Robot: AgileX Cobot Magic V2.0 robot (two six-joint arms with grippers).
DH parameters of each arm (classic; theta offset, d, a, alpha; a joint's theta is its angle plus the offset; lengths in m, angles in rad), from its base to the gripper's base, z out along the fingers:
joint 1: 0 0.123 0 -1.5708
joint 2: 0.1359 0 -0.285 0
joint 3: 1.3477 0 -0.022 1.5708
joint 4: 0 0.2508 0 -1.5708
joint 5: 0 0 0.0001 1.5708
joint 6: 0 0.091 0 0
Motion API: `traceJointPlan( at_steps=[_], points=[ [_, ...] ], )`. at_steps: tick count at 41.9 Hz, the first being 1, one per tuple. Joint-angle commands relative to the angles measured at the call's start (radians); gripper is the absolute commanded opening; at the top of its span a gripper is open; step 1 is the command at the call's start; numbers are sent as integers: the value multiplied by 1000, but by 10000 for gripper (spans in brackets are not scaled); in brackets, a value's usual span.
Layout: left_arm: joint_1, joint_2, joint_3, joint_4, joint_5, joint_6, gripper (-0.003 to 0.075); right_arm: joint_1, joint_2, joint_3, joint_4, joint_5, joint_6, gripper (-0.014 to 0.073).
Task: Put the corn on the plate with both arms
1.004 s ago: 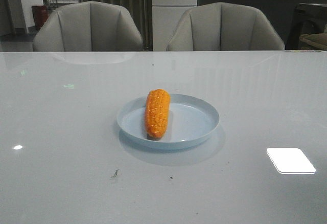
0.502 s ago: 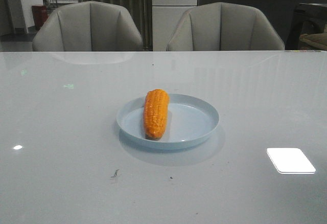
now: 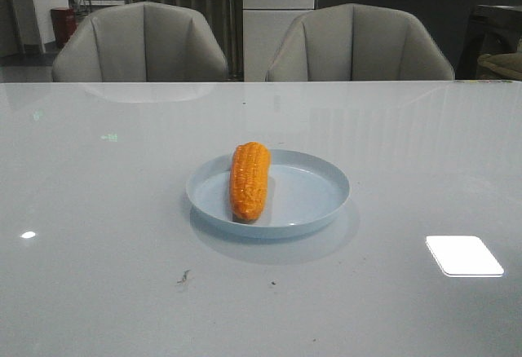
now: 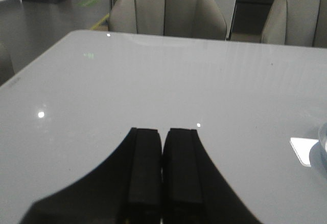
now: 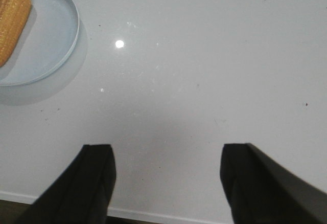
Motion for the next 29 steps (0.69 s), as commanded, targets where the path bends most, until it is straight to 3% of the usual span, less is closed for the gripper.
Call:
traceJointPlan(
  at_steps=[1,11,29],
  points=[
    [-5,-54,1,10,-110,3,96,0,-3,-28,5,-60,-7,538],
    [-5,-262,51,196,-45,3,96,0,-3,-28,5,-60,-7,538],
    [-5,-274,51,178,-9,3,96,0,-3,-28,5,-59,-7,538]
  ],
)
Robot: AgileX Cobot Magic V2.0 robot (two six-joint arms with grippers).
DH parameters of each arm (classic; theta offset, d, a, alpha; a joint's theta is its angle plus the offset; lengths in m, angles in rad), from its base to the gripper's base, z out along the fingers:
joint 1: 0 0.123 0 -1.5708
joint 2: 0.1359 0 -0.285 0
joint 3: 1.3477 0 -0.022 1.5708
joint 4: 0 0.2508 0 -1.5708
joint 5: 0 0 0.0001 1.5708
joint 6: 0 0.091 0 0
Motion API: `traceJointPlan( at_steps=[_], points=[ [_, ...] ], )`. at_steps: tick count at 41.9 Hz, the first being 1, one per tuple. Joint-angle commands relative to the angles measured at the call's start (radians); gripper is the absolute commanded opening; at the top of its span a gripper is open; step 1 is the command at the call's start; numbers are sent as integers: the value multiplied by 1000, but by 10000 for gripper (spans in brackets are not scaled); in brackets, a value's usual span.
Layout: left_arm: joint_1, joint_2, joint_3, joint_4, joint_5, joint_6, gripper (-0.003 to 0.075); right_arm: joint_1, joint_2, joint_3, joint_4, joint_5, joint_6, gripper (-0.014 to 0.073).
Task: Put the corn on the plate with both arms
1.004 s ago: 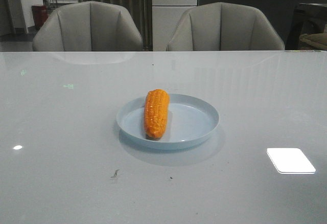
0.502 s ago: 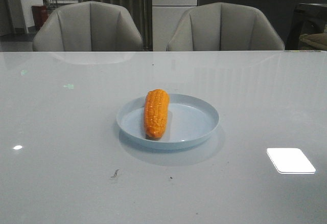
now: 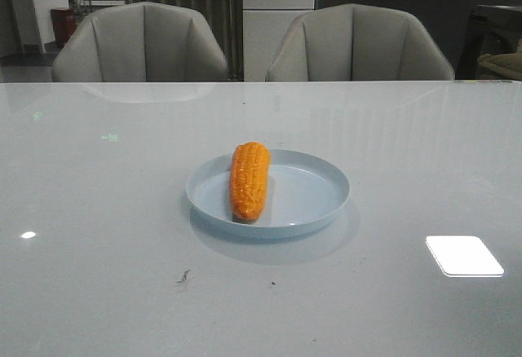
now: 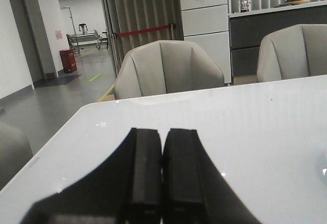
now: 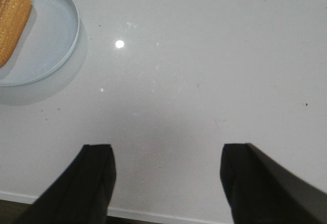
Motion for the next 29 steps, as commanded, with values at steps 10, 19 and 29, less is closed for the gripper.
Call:
traceJointPlan(
  at_steps=[10,19,29],
  points=[
    [-5,-18,37,133,-92,-147,96,0,-3,-28,5,-60,-7,538],
    [-5,-18,37,137,-93,-149,96,0,-3,-28,5,-60,-7,538],
    [-5,-18,37,137,-94,-149,96,0,-3,-28,5,-60,-7,538]
  ],
)
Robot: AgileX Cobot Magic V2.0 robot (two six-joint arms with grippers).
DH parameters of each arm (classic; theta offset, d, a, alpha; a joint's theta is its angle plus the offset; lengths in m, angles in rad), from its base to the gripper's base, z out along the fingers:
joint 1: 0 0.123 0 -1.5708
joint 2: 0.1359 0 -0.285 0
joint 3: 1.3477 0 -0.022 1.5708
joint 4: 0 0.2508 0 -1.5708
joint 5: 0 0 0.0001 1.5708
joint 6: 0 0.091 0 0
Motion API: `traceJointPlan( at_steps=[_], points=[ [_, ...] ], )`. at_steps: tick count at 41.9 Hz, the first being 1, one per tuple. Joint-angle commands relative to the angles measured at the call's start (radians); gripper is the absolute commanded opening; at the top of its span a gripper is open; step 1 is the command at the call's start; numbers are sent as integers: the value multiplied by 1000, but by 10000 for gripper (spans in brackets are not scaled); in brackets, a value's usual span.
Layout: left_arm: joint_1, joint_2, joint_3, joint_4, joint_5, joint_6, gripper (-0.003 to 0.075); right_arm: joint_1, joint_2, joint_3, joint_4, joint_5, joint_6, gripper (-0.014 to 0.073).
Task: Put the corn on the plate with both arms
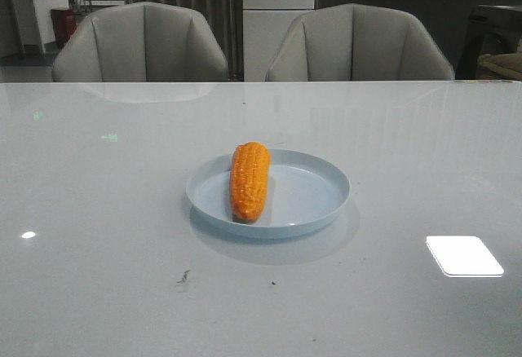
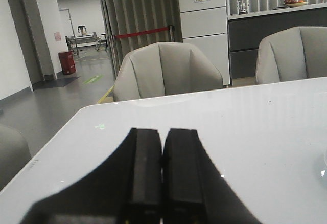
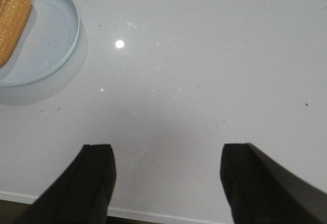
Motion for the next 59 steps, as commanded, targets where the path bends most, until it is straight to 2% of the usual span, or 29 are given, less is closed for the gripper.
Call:
traceJointPlan(
  at_steps=[1,17,29,31,33,40,44,53,59],
  points=[
    [-5,-18,37,1,-90,-14,96,0,-3,-28,5,-60,-7,538],
    [-5,-18,37,1,-90,-14,96,0,-3,-27,5,-59,-7,538],
    [-5,-18,37,1,-90,-14,96,1,-165,-20,-1,-58,-7,535],
    [-5,-18,37,1,-90,-14,96,1,-191,-6,-1,-70,-7,511],
    [-5,-18,37,1,-90,-14,96,1,-220,13,-1,-84,-7,451],
    [-5,-18,37,1,-90,-14,96,1,-352,114,0,-159,-7,160],
    [-5,-18,37,1,-90,-14,96,3,-438,176,9,-214,-7,43],
    [-5,-18,37,1,-90,-14,96,3,-639,315,26,-406,-7,55],
    [-5,-18,37,1,-90,-14,96,3,-763,454,50,-615,-7,55]
  ],
)
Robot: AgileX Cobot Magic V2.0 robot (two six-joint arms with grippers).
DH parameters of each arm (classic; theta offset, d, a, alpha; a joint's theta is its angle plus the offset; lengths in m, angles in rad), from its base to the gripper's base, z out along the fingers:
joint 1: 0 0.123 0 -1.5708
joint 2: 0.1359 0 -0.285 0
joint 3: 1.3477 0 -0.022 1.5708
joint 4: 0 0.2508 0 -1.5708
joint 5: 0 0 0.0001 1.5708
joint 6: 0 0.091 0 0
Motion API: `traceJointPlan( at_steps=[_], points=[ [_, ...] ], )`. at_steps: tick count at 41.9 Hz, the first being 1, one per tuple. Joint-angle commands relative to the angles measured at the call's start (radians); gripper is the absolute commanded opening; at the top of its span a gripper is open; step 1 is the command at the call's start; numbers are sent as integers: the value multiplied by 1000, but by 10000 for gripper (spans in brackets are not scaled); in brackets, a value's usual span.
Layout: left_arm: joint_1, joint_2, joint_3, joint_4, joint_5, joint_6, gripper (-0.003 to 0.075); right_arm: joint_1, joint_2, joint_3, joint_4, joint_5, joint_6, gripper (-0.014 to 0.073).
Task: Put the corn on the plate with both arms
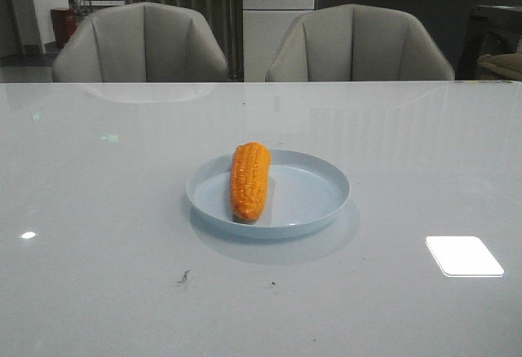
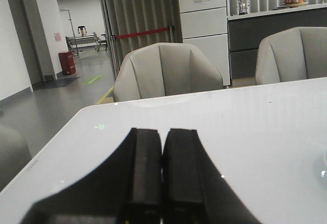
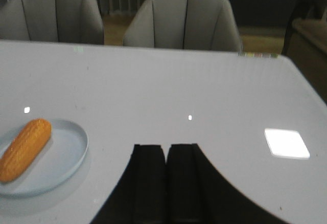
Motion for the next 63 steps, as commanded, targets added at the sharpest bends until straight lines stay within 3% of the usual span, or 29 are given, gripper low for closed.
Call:
traceJointPlan(
  at_steps=[1,18,22,63],
  points=[
    [-5,-18,37,1,-90,-12,96,3,-63,62,29,-232,-7,55],
    [-5,-16,37,1,-90,-12,96,77,-111,367,45,-465,-7,55],
    [-5,-16,37,1,-90,-12,96,97,-111,363,45,-409,-7,55],
    [-5,-16,37,1,-90,-12,96,97,-110,363,45,-390,-7,55]
  ],
)
